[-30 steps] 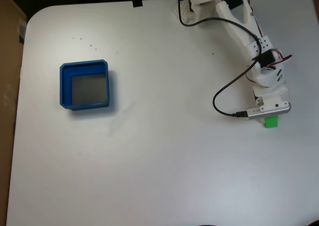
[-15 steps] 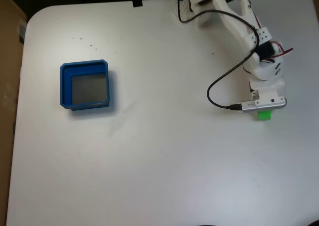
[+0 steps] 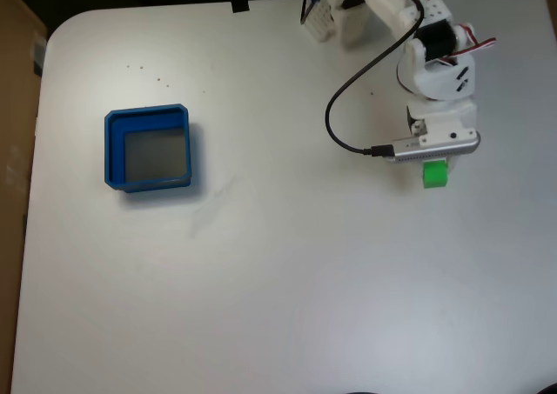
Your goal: Pick up green cube and drop it in the blue box
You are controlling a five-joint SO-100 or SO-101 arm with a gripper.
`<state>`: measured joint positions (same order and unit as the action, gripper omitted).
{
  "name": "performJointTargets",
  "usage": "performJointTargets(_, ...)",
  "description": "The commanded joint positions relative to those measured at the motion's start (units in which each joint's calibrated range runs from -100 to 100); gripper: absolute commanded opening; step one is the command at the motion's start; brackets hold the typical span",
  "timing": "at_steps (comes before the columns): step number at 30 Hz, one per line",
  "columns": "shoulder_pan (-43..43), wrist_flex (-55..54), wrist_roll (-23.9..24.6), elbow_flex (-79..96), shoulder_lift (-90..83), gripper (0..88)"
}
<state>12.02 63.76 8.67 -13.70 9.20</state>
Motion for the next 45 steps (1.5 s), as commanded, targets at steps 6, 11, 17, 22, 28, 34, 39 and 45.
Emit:
performJointTargets(6, -15.5, 8.3, -3.4, -2.3, -13.0, 1.6)
performJointTargets(11, -24.3, 13.5, -4.2, -2.4, -16.8, 1.6)
performJointTargets(17, -34.4, 13.8, -7.6, -2.5, -17.0, 1.6)
performJointTargets(22, -42.2, 13.2, -10.1, -2.4, -16.5, 1.6)
performJointTargets(28, -49.5, 12.8, -9.7, -2.4, -14.3, 1.6)
performJointTargets(34, -53.8, 13.0, -10.1, -2.3, -13.3, 1.6)
performJointTargets(39, -57.4, 12.9, -10.1, -2.3, -11.7, 1.6)
performJointTargets(45, -57.1, 12.9, -9.7, -2.3, -7.2, 1.6)
